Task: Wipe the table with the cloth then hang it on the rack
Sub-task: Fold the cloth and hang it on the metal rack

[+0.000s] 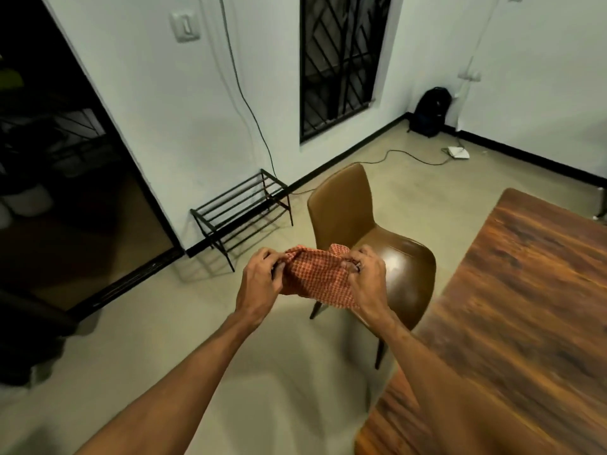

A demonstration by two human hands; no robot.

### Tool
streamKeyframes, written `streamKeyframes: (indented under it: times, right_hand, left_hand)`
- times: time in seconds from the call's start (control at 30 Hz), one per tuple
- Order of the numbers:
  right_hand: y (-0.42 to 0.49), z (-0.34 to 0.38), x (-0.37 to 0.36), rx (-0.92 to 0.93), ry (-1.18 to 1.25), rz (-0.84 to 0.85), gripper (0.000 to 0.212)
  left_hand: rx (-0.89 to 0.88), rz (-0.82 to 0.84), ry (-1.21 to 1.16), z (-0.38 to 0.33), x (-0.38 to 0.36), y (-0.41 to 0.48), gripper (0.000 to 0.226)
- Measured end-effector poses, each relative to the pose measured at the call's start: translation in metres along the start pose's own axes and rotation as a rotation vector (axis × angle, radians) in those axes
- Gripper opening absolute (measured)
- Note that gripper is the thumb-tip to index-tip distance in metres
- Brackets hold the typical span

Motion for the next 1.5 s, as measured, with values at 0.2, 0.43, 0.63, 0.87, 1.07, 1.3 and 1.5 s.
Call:
streamKeyframes:
  times: [0.2,0.43,0.63,0.87,1.07,1.3,1.5]
  right_hand:
    - [0.077,0.048,-0.081,0.088,-0.035,0.030,0.015]
    - [0.184,0.073,-0.181,0.159,-0.024,0.095,0.015]
    - [0.276,0.102,-0.250,0.164,-0.042,0.188,0.017]
    - [0.394,0.108,-0.364,0.181,-0.116,0.276,0.021]
    - [0.492,0.090,-0.482,0.170,-0.172,0.411,0.026]
    - [0.575,0.039,-0.619,0.213,-0.149,0.558,0.025]
    - [0.628,-0.045,-0.744,0.279,-0.214,0.599,0.021]
  left_hand:
    - [0.047,-0.041,0.019,0.091,0.020,0.056,0.019]
    - [0.180,-0.054,0.061,0.197,0.007,0.129,0.021]
    - [0.274,-0.089,0.091,0.277,0.002,0.198,0.021]
    - [0.388,-0.129,0.098,0.395,-0.027,0.276,0.024]
    - [0.521,-0.107,0.086,0.517,-0.082,0.315,0.023]
    - [0.662,-0.064,0.063,0.641,-0.171,0.338,0.024]
    - [0.768,-0.090,0.082,0.742,-0.268,0.333,0.027]
Point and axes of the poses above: each hand's wrist, its own y-axis towards the middle knuckle, its own x-axis out of the back of the hand, z = x × y, the point moved 8 cm from there along y, towards the middle knuckle, and after that the axes turned 8 degrees about -x, right-handed, at the moved point
